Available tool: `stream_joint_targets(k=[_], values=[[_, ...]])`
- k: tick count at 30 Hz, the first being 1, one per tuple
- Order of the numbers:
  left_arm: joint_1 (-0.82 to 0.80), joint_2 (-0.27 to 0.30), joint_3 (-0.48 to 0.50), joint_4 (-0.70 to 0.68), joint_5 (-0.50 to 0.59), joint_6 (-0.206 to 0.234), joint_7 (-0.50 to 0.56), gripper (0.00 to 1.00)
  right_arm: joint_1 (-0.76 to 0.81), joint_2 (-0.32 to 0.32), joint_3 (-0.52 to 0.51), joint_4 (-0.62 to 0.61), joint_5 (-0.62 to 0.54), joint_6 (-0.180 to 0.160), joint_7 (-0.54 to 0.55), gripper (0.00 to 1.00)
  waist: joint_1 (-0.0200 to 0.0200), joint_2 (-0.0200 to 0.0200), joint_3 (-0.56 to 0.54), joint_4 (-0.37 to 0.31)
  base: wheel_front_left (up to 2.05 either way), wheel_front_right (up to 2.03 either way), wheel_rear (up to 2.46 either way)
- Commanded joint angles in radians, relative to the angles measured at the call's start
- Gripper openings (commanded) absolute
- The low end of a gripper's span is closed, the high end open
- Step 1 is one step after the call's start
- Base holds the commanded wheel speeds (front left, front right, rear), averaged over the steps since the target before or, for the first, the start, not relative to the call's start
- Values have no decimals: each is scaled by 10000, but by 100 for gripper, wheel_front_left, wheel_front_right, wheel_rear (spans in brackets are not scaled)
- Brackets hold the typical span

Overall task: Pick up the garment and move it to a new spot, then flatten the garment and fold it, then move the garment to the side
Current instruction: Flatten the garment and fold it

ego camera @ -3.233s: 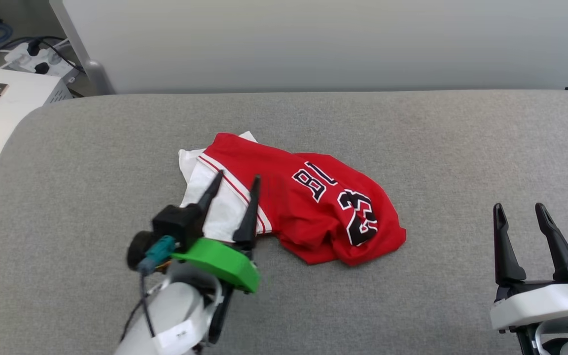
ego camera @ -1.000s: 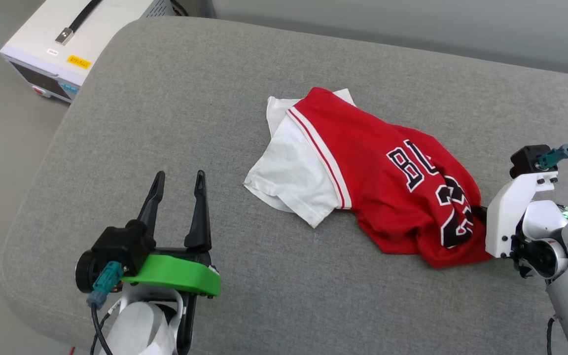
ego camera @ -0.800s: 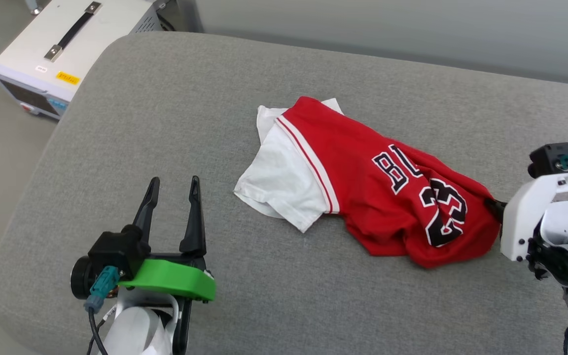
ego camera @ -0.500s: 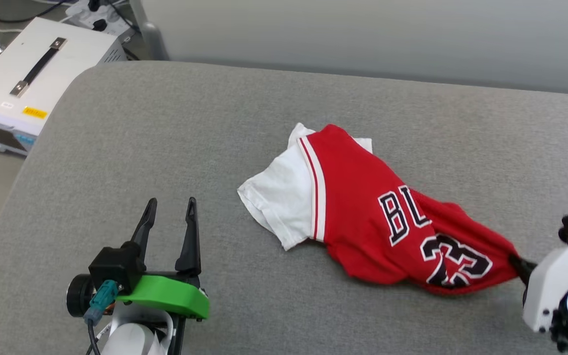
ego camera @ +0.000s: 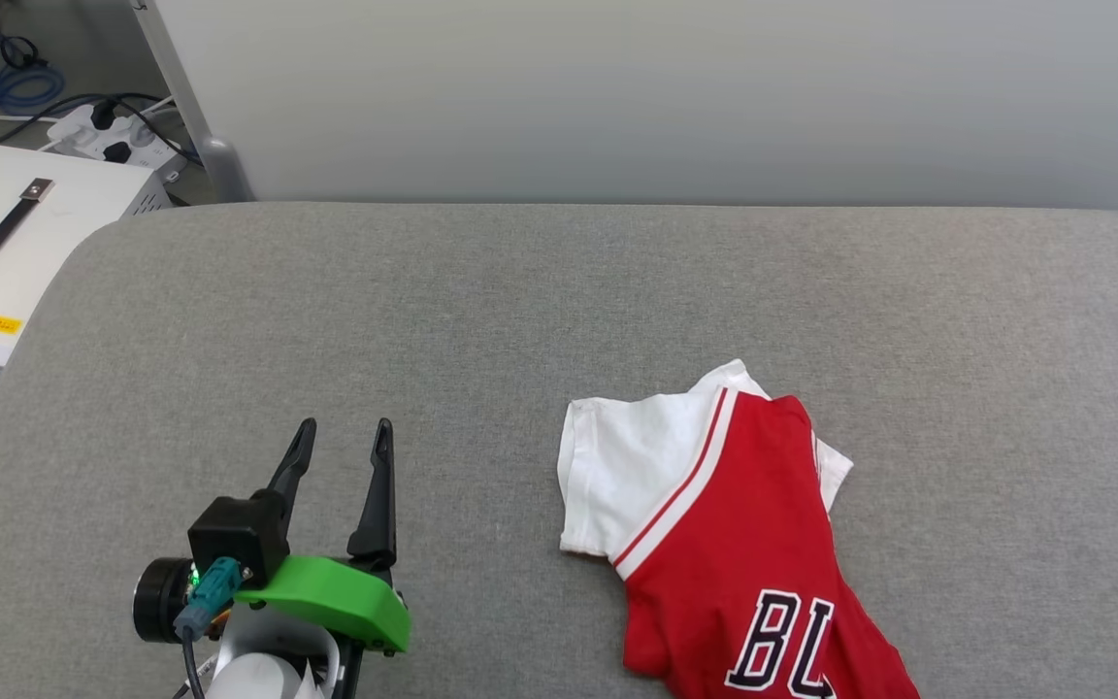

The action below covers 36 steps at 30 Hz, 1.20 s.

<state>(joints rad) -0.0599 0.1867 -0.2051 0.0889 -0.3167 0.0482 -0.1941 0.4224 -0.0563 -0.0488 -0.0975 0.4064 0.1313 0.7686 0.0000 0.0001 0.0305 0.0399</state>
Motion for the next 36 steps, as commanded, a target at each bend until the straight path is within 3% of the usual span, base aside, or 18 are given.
stream_joint_targets(k=[1,11,19,26,30,31,36], values=[[177,41,-28,33,-55,-34,23,100,-80,15,43,105,-65,-6,-199,100,0,-1,-39,-42,0,0,0],[264,86,-97,106,-149,10,109,100,-1043,49,-296,63,-695,-6,-2738,100,0,-1,-67,36,0,0,0],[91,148,-127,86,-132,94,155,100,-2174,57,-1066,-253,-1380,-6,-5683,100,0,-1,1,-31,0,0,0],[-658,134,-434,243,-120,-136,524,100,-3031,59,-553,-677,-2243,-6,-7312,100,0,-1,395,-154,0,0,0],[-1291,70,-755,639,-204,-397,1213,100,-3449,44,-61,-934,-2564,-6,-7464,100,0,-1,817,-315,0,0,0],[-1923,0,-1060,1042,-308,-698,1930,100,-3723,7,209,-1137,-2650,-6,-7467,100,0,-1,1186,-461,0,0,0],[-3021,-19,-1613,1898,-535,-1187,3705,100,-4042,-78,509,-1276,-2561,-6,-7437,100,0,-1,1782,-764,0,0,0]])
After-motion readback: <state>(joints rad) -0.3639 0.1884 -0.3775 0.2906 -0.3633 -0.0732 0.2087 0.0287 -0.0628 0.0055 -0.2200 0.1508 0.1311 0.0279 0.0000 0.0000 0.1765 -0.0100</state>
